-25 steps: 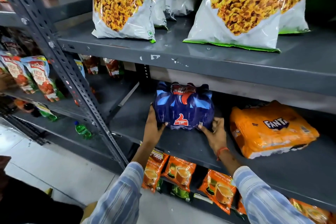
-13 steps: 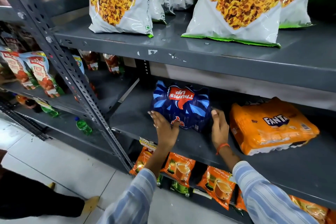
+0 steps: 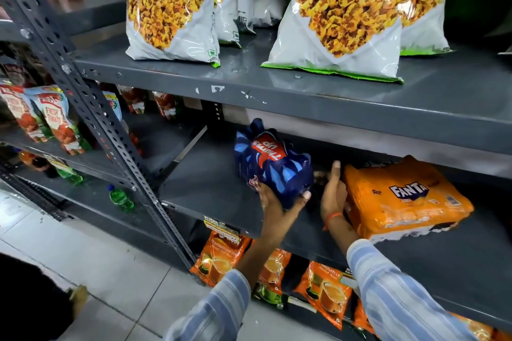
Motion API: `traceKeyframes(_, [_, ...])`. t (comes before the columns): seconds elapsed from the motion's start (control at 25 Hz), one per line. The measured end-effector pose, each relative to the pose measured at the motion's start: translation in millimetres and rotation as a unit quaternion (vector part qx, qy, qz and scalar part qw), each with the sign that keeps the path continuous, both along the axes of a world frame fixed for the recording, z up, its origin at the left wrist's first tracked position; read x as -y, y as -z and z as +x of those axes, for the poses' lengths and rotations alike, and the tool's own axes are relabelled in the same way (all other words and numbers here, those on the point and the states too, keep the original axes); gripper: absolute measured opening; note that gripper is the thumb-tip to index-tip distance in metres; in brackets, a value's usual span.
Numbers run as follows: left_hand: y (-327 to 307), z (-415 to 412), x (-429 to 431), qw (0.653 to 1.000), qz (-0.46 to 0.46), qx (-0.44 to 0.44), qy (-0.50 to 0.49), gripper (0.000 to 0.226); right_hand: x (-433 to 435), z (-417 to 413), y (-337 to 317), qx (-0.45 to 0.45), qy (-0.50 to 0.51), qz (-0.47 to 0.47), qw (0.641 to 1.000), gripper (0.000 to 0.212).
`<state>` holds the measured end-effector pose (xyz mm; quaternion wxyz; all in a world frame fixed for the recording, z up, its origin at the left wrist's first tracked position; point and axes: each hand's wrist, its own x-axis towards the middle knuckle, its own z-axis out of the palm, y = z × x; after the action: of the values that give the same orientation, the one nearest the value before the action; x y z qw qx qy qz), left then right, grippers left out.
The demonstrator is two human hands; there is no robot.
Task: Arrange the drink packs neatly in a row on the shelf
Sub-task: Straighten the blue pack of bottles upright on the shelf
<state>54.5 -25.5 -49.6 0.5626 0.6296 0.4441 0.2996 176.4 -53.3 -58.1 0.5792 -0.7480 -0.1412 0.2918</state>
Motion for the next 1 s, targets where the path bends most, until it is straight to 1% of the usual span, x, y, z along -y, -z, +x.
traceKeyframes(0.04, [0.8,-5.4,-9.7,0.999,-0.008,0.028,-0.013,0.11,-5.3,-3.5,0.6,0.026,0.048,0.064,0.996,0.057])
traceKeyframes(0.08, [3.1,-12.2,-19.5,0.998,-0.016,0.055,-0.015,0.098,-7.9,-7.7,1.0,0.038,0.064,0.102,0.992,0.064])
traceKeyframes(0.16, [6.8,-26.8,-34.9,0.998,-0.015,0.067,0.003,0.077,-5.4,-20.9,1.4,0.039,0.059,0.14,0.988,0.072])
traceKeyframes(0.24, [11.9,-36.5,-43.3,0.998,-0.01,0.064,-0.003,0.072,-1.2,-26.6,11.5,0.027,0.055,0.169,0.984,0.072])
traceKeyframes(0.36, [12.7,-33.3,-34.5,0.994,-0.004,0.06,-0.09,0.085,-3.3,-40.0,13.7,-0.003,0.046,0.182,0.982,0.069])
traceKeyframes(0.52, [2.0,-6.1,-11.1,0.981,0.045,-0.017,-0.186,0.126,-3.0,-50.7,14.7,-0.052,0.01,0.216,0.975,0.07])
traceKeyframes(0.56, [-1.7,-0.8,-10.3,0.977,0.048,-0.025,-0.204,0.131,-3.4,-51.8,14.5,-0.059,-0.001,0.215,0.975,0.07])
traceKeyframes(0.64, [-3.8,3.2,-15.4,0.972,0.057,-0.034,-0.225,0.127,-8.3,-54.8,15.8,-0.072,0.004,0.219,0.973,0.071])
traceKeyframes(0.76, [2.1,-10.0,-31.3,0.973,0.075,-0.037,-0.216,0.116,-15.0,-56.3,15.5,-0.082,0.052,0.213,0.972,0.066])
traceKeyframes(0.84, [6.5,-28.9,-46.1,0.978,0.087,0.001,-0.191,0.109,-18.9,-50.1,13.2,-0.055,0.081,0.182,0.978,0.053])
traceKeyframes(0.92, [5.9,-52.4,-66.4,0.985,0.102,0.036,-0.138,0.094,-27.3,-36.7,4.1,-0.044,0.082,0.154,0.984,0.038])
traceKeyframes(1.0, [0.7,-75.7,-89.8,0.994,0.096,0.02,-0.054,0.086,-33.9,-21.3,-5.6,-0.06,0.051,0.17,0.982,0.031])
